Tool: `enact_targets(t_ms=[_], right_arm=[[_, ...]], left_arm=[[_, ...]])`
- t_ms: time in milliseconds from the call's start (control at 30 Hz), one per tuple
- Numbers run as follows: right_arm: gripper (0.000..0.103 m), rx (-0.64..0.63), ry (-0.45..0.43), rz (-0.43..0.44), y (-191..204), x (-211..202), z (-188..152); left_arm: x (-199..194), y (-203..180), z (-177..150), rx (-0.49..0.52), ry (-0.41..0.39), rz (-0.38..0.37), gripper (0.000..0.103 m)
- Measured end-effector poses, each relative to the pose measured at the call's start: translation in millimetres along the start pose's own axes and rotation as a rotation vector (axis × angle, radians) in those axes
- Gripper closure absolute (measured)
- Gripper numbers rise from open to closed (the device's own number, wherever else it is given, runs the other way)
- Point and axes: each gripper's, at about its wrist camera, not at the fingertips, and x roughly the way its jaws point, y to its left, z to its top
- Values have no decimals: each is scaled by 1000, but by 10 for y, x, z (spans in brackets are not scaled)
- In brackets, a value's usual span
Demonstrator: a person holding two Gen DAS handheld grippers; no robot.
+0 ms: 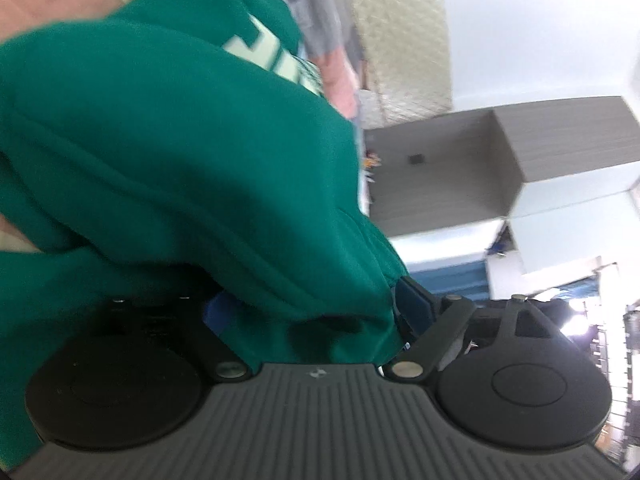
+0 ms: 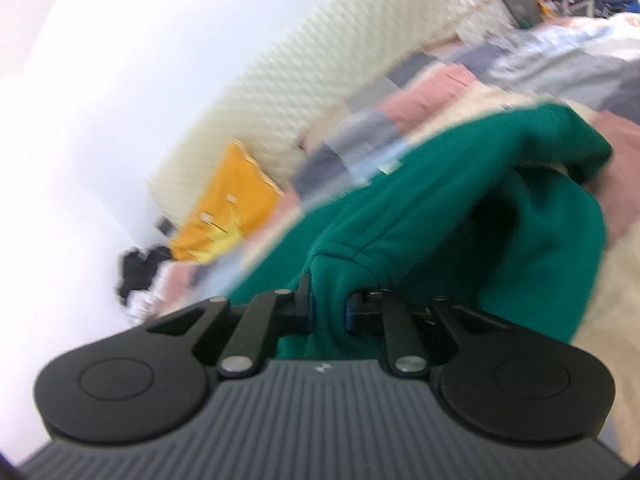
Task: Fold large clothes
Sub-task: 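Grasp the green hoodie with the left gripper while the right gripper grasps it too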
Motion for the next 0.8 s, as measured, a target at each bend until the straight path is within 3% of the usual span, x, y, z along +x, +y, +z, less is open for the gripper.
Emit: enact_targets(t_ms=[200, 367, 500, 567, 633, 667, 700, 733, 800], right_arm=[[87, 40, -109, 198, 134, -240, 97], [87, 67, -99, 208, 108, -261, 100], [87, 85, -79, 196, 79, -213, 95], [85, 87, -60, 174, 80, -170, 89], [81, 102, -36, 122, 48, -120, 74], [76, 108, -25, 109, 35, -122, 52], [58, 117, -15, 105, 7, -103, 51], [32, 132, -11, 99, -25, -100, 34], [13, 189, -26, 34, -105, -103, 8]], left_arm=[[70, -18, -2, -19, -26, -73, 22], [14, 192, 184, -134, -107, -128, 30], [94, 406, 382, -249, -111, -120, 53], [126, 386, 396, -218, -115, -98, 65], [170, 295, 392, -159, -117, -47, 87], [193, 249, 398, -133, -113, -28, 91], [205, 204, 407, -106, -117, -13, 93], [213, 154, 419, -77, -124, 7, 95], [222, 70, 446, -30, -129, 46, 97]])
